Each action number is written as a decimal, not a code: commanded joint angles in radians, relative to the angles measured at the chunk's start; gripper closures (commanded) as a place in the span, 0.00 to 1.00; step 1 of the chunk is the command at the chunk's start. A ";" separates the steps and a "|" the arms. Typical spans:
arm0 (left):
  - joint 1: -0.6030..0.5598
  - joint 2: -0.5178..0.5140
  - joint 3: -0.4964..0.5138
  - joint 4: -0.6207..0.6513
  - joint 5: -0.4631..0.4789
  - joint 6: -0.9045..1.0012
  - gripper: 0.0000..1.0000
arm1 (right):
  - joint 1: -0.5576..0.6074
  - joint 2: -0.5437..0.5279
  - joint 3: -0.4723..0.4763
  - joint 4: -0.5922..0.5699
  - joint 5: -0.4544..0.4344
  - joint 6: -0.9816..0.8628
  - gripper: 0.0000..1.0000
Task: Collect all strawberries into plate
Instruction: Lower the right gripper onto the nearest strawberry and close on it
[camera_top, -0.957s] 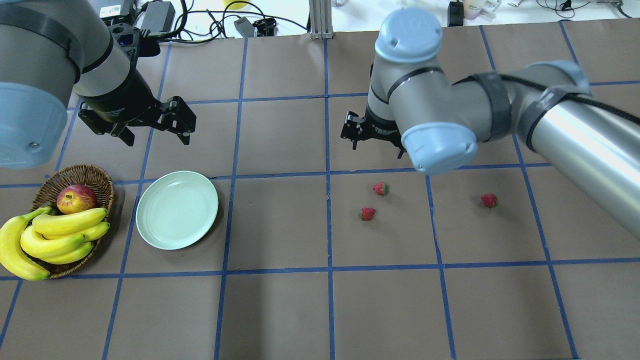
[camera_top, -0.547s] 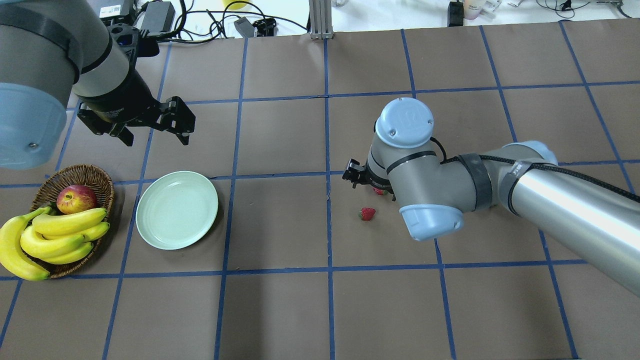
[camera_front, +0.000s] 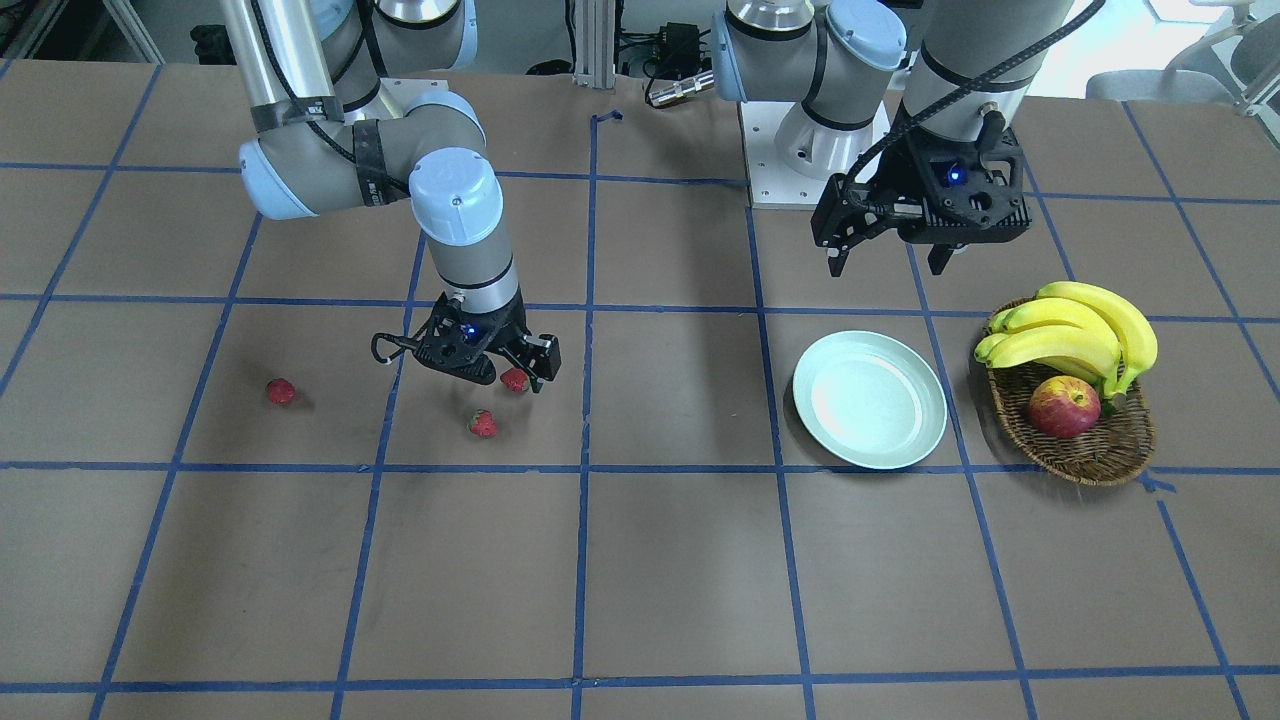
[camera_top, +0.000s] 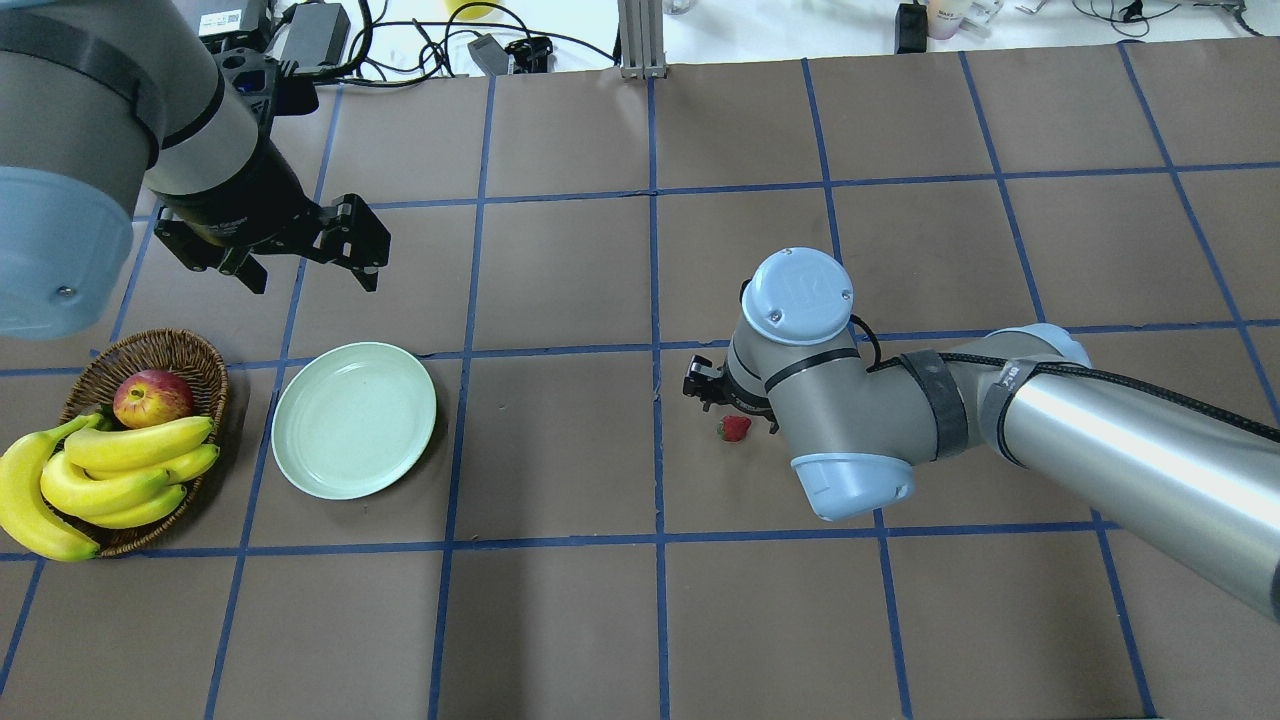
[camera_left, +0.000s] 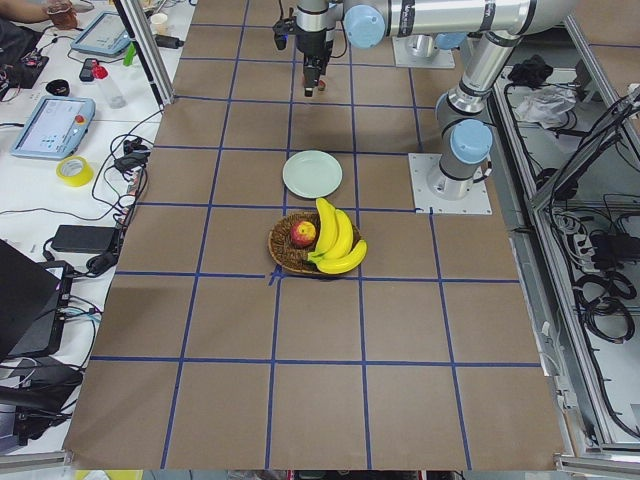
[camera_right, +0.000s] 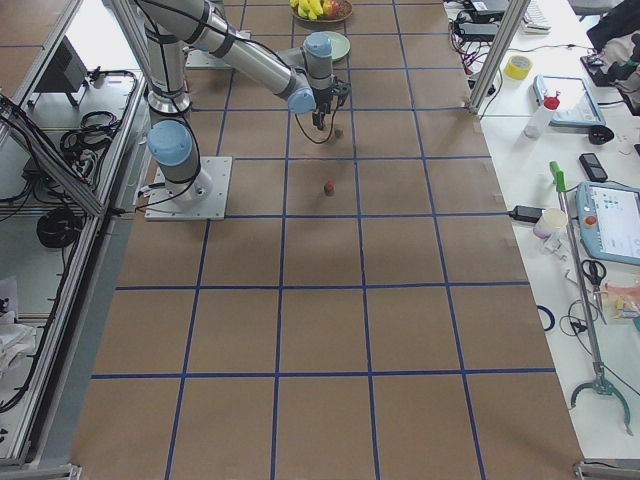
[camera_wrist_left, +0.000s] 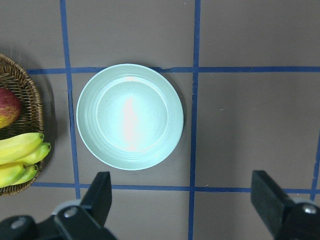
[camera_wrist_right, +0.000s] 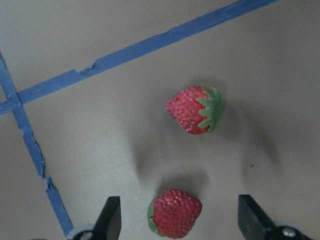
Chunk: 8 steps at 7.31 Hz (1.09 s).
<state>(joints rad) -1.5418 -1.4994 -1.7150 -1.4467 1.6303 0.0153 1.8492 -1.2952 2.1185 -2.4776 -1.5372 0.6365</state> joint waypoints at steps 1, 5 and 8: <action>0.000 -0.002 0.000 0.002 -0.001 0.000 0.00 | 0.005 0.037 0.000 -0.010 -0.006 -0.004 0.25; 0.000 -0.002 0.000 0.005 -0.003 0.000 0.00 | 0.005 0.043 0.003 -0.015 -0.014 -0.004 0.81; -0.001 -0.002 0.000 0.006 -0.004 0.000 0.00 | 0.013 0.025 -0.040 -0.021 -0.012 -0.009 0.88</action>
<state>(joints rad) -1.5425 -1.5018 -1.7150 -1.4409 1.6260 0.0147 1.8584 -1.2623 2.1028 -2.4948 -1.5491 0.6338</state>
